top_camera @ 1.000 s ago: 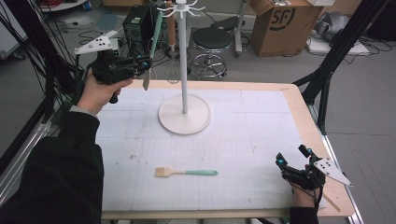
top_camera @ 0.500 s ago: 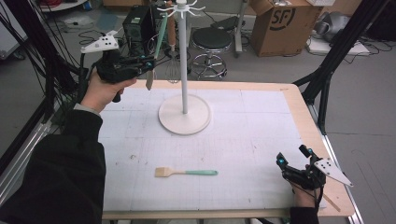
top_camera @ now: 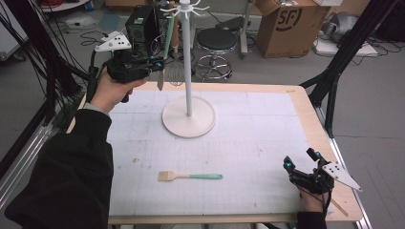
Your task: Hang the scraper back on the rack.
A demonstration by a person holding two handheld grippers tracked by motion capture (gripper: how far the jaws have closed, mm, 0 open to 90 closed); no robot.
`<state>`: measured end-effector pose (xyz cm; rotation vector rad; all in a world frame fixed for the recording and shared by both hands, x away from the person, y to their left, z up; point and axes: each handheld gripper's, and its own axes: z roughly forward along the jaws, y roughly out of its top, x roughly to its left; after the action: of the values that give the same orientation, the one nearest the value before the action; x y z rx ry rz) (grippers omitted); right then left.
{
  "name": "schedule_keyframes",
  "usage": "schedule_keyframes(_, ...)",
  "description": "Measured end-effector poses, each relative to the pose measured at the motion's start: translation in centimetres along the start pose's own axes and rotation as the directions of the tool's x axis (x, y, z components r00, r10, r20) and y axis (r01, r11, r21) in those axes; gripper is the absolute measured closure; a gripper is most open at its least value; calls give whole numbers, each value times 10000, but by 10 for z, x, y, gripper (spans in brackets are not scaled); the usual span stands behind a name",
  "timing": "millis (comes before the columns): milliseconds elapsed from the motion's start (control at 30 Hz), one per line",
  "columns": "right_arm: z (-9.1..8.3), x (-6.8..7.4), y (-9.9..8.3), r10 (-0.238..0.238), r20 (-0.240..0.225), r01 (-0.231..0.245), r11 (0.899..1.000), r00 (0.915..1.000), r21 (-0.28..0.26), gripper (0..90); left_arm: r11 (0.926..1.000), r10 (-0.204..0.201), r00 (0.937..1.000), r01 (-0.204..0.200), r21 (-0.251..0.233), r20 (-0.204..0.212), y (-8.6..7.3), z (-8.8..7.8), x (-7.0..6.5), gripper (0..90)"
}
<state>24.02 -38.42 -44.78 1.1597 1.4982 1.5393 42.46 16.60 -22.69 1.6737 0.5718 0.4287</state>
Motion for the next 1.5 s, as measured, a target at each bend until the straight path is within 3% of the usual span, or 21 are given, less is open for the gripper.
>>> schedule_keyframes(100,0,0,0,19,32,-19,10000,10000,-52,5,10000,-15,10000,15,37,-47,0,5,-3,785)
schedule_keyframes(333,-1,1,1,20,22,-20,9999,10000,-110,5,9998,145,9999,-145,103,42,0,10,-13,597)
schedule_keyframes(433,-1,1,1,4,36,-4,9999,10000,-125,5,9993,225,9991,-215,-291,349,4,6,-19,495)
schedule_keyframes(567,-1,0,0,-42,2,42,10000,10000,-74,5,9983,257,9988,-235,-529,418,11,-1,-24,391)
schedule_keyframes(833,-1,1,0,15,0,-15,9999,10000,-125,5,9968,-16,9994,43,-801,333,32,-16,-29,311)
schedule_keyframes(1100,0,1,0,95,-15,-96,9998,10000,-159,5,9961,177,9998,-167,-862,99,58,-17,-37,321)
schedule_keyframes(1333,-1,1,1,185,-42,-186,9997,9998,-177,5,9943,400,9992,-397,-988,11,69,-12,-42,541)
schedule_keyframes(1500,-2,1,1,349,-78,-349,9994,9994,-40,5,9934,477,9988,-483,-1037,-86,69,-11,-44,537)
